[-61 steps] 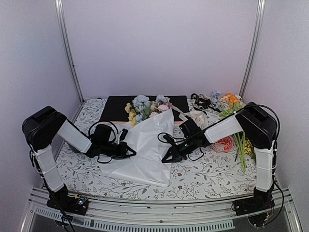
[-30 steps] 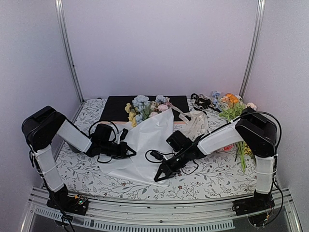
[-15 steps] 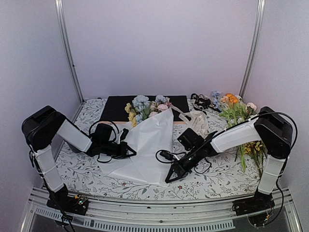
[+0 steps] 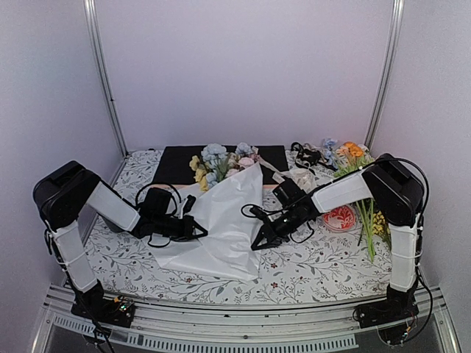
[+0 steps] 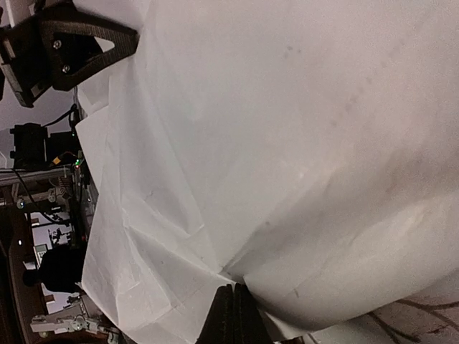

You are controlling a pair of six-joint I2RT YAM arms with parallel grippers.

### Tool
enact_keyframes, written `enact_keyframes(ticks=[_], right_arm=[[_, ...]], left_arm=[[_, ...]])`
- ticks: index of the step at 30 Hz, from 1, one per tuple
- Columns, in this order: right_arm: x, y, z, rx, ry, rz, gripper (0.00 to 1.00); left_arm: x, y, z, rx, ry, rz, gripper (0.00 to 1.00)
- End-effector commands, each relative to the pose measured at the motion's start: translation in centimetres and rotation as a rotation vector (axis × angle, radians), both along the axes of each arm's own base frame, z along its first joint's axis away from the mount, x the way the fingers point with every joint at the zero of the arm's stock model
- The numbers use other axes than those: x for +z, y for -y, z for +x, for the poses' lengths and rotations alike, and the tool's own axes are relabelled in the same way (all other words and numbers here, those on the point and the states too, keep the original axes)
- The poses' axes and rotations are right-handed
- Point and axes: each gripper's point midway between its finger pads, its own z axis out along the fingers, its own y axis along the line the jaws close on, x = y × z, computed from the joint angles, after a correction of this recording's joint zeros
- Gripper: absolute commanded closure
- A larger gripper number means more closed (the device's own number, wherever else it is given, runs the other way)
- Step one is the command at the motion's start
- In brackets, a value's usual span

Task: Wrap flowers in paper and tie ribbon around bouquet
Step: Press the fold line on the 2/3-folded wrapping paper.

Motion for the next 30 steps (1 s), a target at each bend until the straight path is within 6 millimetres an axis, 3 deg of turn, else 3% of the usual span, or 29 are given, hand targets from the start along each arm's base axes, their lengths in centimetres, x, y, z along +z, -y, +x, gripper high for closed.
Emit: enact_keyframes(ticks=[1,4,7,10,15,18,22,25,30], right_arm=[[-3.0,5.6,5.0,-0.287,0.053,-0.252,1.0],[-2.5,7.9,5.9,-0.378,0.075,-0.309,1.0],[-0.6,7.7,6.3,-0.378,0.11,-0.272,1.0],[2.4,5.1,6.6,-0.296,0.185,-0.176,1.0],[7.3,-1.7,6.3,-0.09,0.254,0.121,1.0],[6.5,-3.2,8.7,-0.123,0.248,0.135,1.0],[3.6,-3.1,11.6,-0.192,0.21,0.101,1.0],[1.8,-1.8,13.5,-0.264,0.2,0.052,1.0],[-0.6,2.1,16.2,-0.429,0.14,-0.061,1.0]], left_arm=[[-4.7,-3.0,-2.6,0.039,-0.143,0.167,1.0],[-4.7,-3.1,-2.6,0.038,-0.139,0.174,1.0],[-4.6,-3.1,-2.5,0.036,-0.137,0.172,1.0],[-4.7,-3.1,-2.6,0.035,-0.138,0.171,1.0],[-4.8,-3.1,-2.6,0.035,-0.14,0.174,1.0],[-4.7,-3.1,-2.5,0.037,-0.14,0.172,1.0],[-4.8,-3.0,-2.6,0.035,-0.143,0.17,1.0],[-4.8,-3.1,-2.7,0.031,-0.144,0.171,1.0],[-4.8,-3.1,-2.7,0.03,-0.142,0.173,1.0]])
